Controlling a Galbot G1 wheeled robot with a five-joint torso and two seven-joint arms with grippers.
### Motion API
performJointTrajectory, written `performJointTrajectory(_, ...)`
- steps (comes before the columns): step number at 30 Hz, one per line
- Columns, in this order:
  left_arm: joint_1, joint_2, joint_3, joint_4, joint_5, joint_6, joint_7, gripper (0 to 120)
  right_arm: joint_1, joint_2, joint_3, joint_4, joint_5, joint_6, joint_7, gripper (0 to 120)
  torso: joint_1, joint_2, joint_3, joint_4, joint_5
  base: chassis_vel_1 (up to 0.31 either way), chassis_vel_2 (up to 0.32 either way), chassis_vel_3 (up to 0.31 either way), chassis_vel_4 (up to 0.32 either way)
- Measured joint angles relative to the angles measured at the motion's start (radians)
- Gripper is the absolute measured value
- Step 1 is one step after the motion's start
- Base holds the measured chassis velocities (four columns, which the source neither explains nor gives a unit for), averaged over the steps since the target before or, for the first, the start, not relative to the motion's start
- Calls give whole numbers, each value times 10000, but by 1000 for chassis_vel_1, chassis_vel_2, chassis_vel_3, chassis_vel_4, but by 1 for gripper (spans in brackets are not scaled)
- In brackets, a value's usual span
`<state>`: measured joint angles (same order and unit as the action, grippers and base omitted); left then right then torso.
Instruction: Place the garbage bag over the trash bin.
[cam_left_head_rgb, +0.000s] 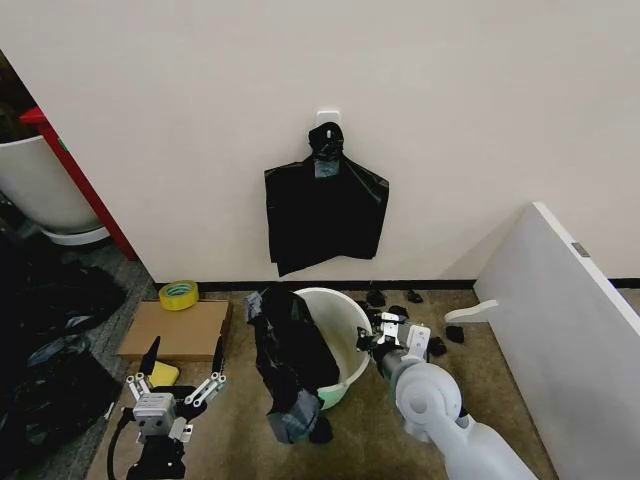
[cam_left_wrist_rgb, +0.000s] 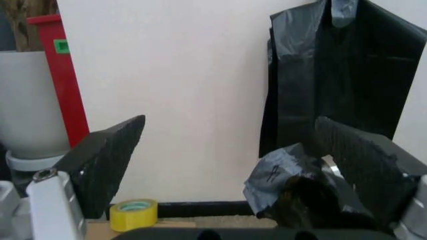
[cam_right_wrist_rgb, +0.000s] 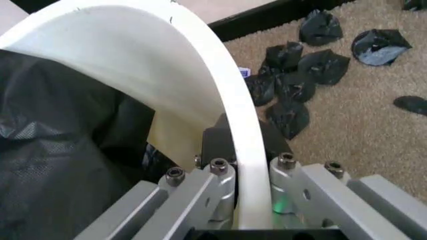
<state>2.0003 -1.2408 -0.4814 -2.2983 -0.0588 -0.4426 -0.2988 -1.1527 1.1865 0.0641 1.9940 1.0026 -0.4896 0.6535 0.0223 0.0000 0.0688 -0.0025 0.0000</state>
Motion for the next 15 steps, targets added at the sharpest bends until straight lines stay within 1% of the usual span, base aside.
performJointTrajectory(1, 0, 0, 0, 0, 0, 0, 0, 100, 0, 0, 0, 0, 0, 0, 0, 1, 0, 0, 0, 0, 0, 0, 0, 0, 0)
performJointTrajectory(2, -6, -1, 9, 12, -6, 0, -5, 100, -24, -5, 13, 19, -21, 9, -17, 4, 0, 0, 0, 0, 0, 0, 0, 0, 0)
performJointTrajectory(4, -26, -4, 35, 32, -5, 136, -90, 100, -117, -70, 66, 118, -100, 63, -52, 13, 0, 0, 0, 0, 0, 0, 0, 0, 0)
performJointTrajectory(5, -37, -2, 40, 49, 2, 214, -124, 100, -177, -110, 88, 178, -155, 106, -82, 19, 0, 0, 0, 0, 1, 0, 0, 0, 0)
performJointTrajectory(7, -40, -1, 41, 56, 6, 238, -136, 100, -205, -127, 103, 204, -198, 123, -104, 21, 0, 0, 0, 0, 1, 0, 0, 0, 0)
performJointTrajectory(8, -37, 0, 44, 65, 21, 284, -174, 100, -293, -165, 177, 289, -373, 159, -169, 29, 0, 0, 0, 0, 0, 0, 0, 0, 0)
performJointTrajectory(9, -37, 0, 44, 65, 21, 284, -174, 100, -293, -165, 177, 289, -373, 159, -169, 29, 0, 0, 0, 0, 0, 0, 0, 0, 0)
performJointTrajectory(11, -31, -1, 45, 65, 29, 296, -182, 100, -321, -175, 207, 326, -453, 165, -196, 36, 0, 0, 0, -2, 1, 0, 0, 0, 0)
performJointTrajectory(12, 5, -2, 45, 42, 29, 325, -196, 100, -380, -186, 265, 429, -632, 165, -195, 41, 0, 0, 1, 1, 3, 0, 0, 0, 0)
performJointTrajectory(13, 12, -2, 45, 35, 29, 330, -197, 100, -401, -191, 288, 474, -698, 163, -190, 43, 0, 0, 1, 1, 3, 0, 0, 0, 0)
performJointTrajectory(14, 66, -2, 35, -21, 25, 364, -208, 100, -603, -263, 466, 822, -1178, 139, -162, 51, 0, -1, 1, 4, 4, 0, 0, 0, 0)
performJointTrajectory(15, 89, 3, 21, -27, 13, 375, -213, 100, -794, -355, 616, 1193, -1575, 105, -146, 52, 0, -1, 1, 0, 5, 0, 0, 0, 0)
